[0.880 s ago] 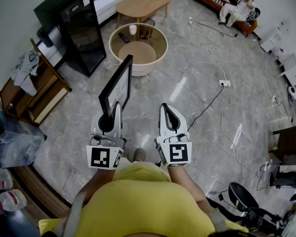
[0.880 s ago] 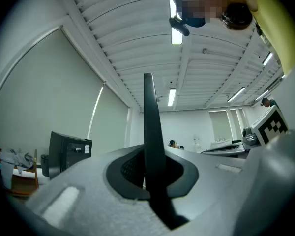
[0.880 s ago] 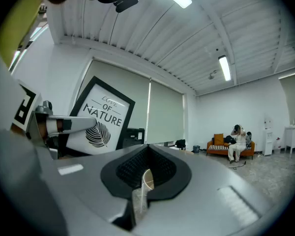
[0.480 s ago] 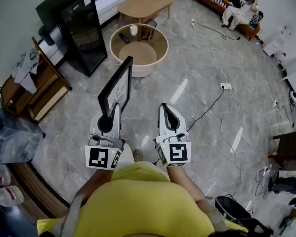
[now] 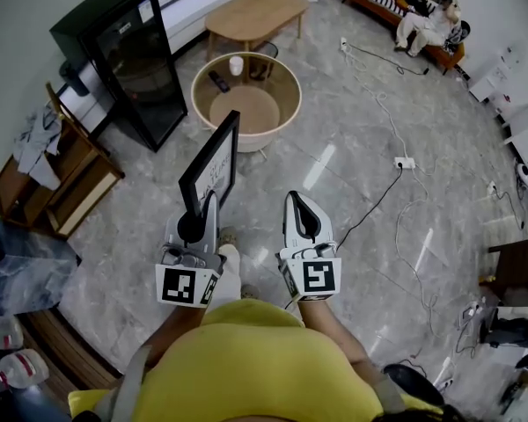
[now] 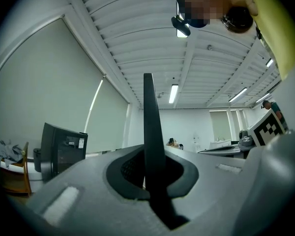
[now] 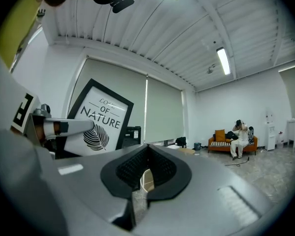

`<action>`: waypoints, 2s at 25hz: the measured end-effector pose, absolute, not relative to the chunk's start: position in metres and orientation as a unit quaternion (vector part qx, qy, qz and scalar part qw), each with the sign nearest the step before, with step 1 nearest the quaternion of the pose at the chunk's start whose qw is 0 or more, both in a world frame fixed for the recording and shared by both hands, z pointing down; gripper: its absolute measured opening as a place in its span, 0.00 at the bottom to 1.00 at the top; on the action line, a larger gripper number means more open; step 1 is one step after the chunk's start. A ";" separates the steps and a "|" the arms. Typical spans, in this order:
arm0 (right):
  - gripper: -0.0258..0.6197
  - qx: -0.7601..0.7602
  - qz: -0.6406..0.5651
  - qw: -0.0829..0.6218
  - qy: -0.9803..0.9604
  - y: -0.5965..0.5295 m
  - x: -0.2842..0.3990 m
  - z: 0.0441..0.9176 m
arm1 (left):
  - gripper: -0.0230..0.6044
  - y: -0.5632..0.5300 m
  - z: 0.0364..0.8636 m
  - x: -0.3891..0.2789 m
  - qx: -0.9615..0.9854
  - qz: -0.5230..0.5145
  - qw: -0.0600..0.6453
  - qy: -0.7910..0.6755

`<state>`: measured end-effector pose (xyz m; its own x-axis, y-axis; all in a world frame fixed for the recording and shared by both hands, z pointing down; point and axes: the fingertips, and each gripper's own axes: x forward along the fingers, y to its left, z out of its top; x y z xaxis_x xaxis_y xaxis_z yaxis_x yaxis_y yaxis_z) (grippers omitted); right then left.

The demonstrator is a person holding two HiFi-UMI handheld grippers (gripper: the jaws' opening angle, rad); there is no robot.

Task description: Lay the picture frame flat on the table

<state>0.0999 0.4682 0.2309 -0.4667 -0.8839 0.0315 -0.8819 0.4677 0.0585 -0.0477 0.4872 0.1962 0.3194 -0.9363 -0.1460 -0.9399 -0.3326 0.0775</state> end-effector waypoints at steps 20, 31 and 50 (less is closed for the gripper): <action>0.04 0.561 -0.003 0.033 -0.827 0.258 0.052 0.239 | 0.05 0.265 0.209 -0.097 -0.842 0.084 -0.012 0.533; 0.04 0.565 0.001 0.057 -0.823 0.219 0.050 0.257 | 0.05 0.222 0.225 -0.110 -0.840 0.087 -0.037 0.534; 0.04 0.531 0.019 0.059 -0.845 0.015 0.072 0.265 | 0.05 0.037 0.233 -0.075 -0.831 0.088 -0.052 0.546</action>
<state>0.0719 0.0150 0.2646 -0.4284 -0.8955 0.1201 -0.8999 0.4348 0.0319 -0.0747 0.0368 0.2334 0.3881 -0.9173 -0.0890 -0.8991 -0.3980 0.1820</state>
